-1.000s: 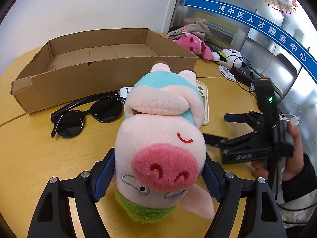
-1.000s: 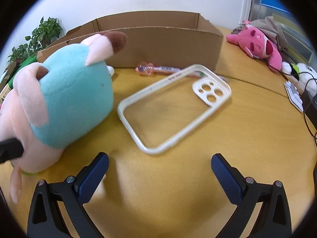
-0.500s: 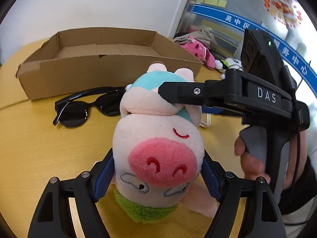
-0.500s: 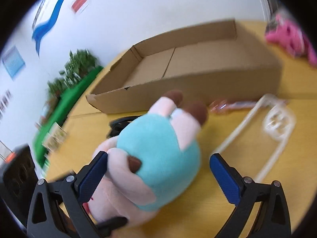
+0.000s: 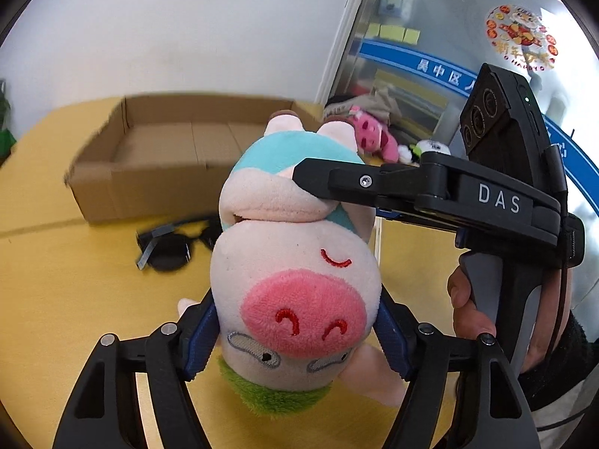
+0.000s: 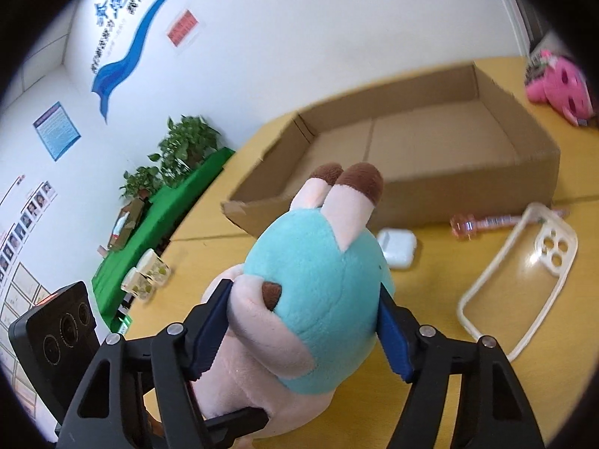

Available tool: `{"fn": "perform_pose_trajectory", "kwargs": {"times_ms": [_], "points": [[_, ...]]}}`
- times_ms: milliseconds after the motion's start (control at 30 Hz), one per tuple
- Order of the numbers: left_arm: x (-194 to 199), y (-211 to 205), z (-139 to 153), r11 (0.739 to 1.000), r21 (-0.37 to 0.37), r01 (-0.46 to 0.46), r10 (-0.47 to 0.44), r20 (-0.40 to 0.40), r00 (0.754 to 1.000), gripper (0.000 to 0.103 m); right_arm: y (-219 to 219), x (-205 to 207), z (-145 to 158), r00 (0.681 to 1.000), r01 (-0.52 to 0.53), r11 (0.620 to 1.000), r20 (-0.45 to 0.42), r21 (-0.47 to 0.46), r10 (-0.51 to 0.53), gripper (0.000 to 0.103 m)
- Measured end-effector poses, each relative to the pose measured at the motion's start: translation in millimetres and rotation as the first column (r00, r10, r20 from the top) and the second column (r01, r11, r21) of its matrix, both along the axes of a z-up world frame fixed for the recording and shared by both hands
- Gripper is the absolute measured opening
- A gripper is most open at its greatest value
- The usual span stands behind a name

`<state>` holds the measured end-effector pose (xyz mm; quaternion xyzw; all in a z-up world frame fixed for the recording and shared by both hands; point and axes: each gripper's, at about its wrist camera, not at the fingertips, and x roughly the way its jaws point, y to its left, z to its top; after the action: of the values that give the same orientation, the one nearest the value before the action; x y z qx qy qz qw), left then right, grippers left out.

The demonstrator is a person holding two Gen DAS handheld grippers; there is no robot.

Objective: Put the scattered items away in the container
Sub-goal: 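Carry the plush pig with the left gripper over the cardboard box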

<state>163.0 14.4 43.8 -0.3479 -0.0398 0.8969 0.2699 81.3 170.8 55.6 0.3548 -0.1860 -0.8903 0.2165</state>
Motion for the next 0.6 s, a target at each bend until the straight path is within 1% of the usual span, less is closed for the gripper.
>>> {"fn": "perform_pose_trajectory", "kwargs": {"times_ms": [100,233,300,400,467,600], "points": [[-3,-3,40,1.0,-0.01,-0.009,0.008,-0.081,0.997,0.078,-4,0,38,0.996,-0.016,1.0,-0.089,-0.001,0.016,0.071],[-17,-8,97,1.0,-0.004,-0.022,0.021,-0.177,0.984,0.078,-8,-12,100,0.976,-0.048,0.999,-0.211,0.025,0.052,0.071],[-25,-11,130,0.999,0.008,-0.04,0.041,-0.229,0.973,0.078,-12,-21,135,0.959,-0.065,0.997,-0.272,0.052,0.077,0.071],[-41,-17,175,0.997,-0.001,-0.081,0.077,-0.305,0.949,0.078,-17,-36,186,0.925,-0.097,0.991,-0.36,0.089,0.123,0.071],[-57,-20,203,0.995,-0.002,-0.101,0.094,-0.336,0.937,0.078,-19,-53,220,0.904,-0.121,0.988,-0.401,0.097,0.15,0.071],[-104,-28,256,0.991,0.018,-0.136,0.134,-0.347,0.928,0.078,-25,-93,279,0.884,-0.137,0.984,-0.434,0.115,0.173,0.071]]}}
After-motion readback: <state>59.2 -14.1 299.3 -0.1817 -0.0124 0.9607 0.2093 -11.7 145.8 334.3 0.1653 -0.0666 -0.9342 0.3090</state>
